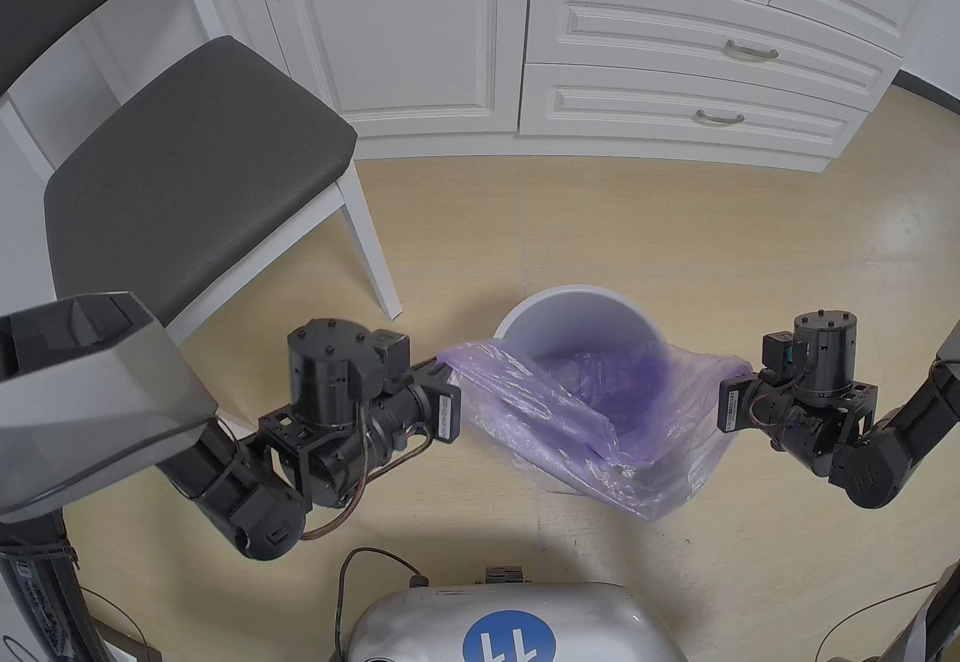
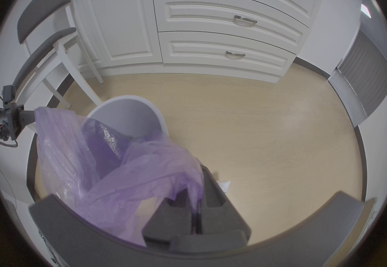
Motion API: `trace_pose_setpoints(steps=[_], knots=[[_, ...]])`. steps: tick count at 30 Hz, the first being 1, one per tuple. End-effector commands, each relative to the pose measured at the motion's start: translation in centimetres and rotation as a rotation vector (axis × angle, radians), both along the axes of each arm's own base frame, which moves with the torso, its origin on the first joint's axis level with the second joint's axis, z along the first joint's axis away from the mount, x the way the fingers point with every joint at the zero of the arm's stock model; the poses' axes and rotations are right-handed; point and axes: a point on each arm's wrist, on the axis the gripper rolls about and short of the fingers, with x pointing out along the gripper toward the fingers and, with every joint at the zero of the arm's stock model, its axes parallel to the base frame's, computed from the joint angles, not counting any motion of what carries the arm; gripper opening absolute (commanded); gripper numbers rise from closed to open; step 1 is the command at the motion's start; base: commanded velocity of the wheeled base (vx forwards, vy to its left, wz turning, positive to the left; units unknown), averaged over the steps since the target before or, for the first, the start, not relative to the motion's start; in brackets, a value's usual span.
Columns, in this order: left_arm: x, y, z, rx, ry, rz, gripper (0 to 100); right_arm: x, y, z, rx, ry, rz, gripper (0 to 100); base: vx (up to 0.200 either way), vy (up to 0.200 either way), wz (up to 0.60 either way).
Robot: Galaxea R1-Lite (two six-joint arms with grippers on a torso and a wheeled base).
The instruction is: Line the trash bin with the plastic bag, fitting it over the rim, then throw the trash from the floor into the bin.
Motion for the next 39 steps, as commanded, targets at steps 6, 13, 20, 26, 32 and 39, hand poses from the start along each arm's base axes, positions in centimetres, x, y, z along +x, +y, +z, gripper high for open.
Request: trace_pose_setpoints(steps=[6,13,20,26,32,39], knots=[[-1.4,1.4,-2.7,0.092,0.052,-0.072,0,-1.9,-0.4,-0.6,-0.096,0.034,0.041,0,0.000,0.000,0.00],[-1.1,1.0,-4.2,0.110,0.084,-0.078,0,-2.2,0.0,-1.7,-0.133,0.077,0.071,0,0.000,0.000,0.00],[1.3,-0.6,-7.4,0.048,0.137,-0.040,0,0.3,1.3,-6.5,-0.138,0.119,0.079,0,0.000,0.000,0.00],[2.5,-0.1,-7.0,-0.008,0.142,0.003,0,1.2,0.5,-8.0,-0.129,0.074,0.047,0,0.000,0.000,0.00],[3.6,1.0,-4.6,-0.074,0.083,0.044,0,1.2,-0.3,-7.3,-0.123,0.059,0.029,0,0.000,0.000,0.00],[4.2,0.2,-3.8,-0.201,0.104,0.059,0,1.1,-0.7,-7.1,-0.122,0.061,0.024,0,0.000,0.000,0.00]])
